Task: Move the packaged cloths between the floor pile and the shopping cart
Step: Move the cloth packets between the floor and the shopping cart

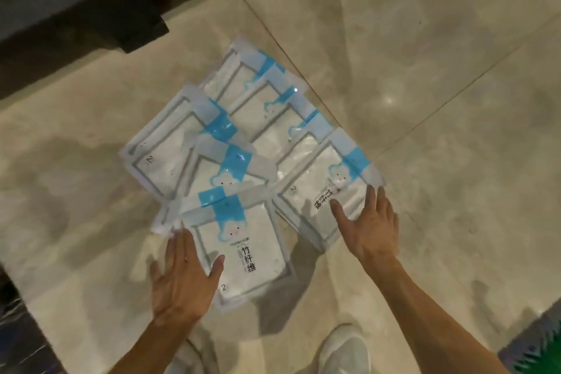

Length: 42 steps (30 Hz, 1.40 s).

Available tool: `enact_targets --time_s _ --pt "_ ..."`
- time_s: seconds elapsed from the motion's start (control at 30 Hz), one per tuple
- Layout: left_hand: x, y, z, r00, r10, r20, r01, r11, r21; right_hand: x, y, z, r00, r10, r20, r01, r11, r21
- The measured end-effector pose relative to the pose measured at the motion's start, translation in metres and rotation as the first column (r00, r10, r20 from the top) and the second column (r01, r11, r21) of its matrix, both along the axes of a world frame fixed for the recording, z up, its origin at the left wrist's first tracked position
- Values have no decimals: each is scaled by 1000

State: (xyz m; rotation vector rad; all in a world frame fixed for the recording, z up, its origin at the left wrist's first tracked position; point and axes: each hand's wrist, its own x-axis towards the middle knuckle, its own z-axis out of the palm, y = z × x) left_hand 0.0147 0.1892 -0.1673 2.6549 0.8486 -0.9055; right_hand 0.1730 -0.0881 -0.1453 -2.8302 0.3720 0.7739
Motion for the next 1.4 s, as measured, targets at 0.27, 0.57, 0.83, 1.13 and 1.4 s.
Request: enact_targets --time_s 0.27,0.57,0.83,1.13,1.4 --pt "6 0 -89 974 -23 227 22 1000 5 -3 -11 -94 971 -231 56 228 972 59" --pt "97 47 -78 923 141 358 -160 987 23 7 -14 -108 947 -303 103 294 951 91" --pt "117 50 -71 920 144 363 -157 988 6 32 -16 -103 919 -394 14 387 909 157" --pt "106 37 -56 818 463 342 -310 855 -415 39 -7 -95 808 -583 -84 584 812 -12" --pt "113 41 -47 788 564 249 -288 694 -660 18 -38 -94 739 -669 -82 627 637 448"
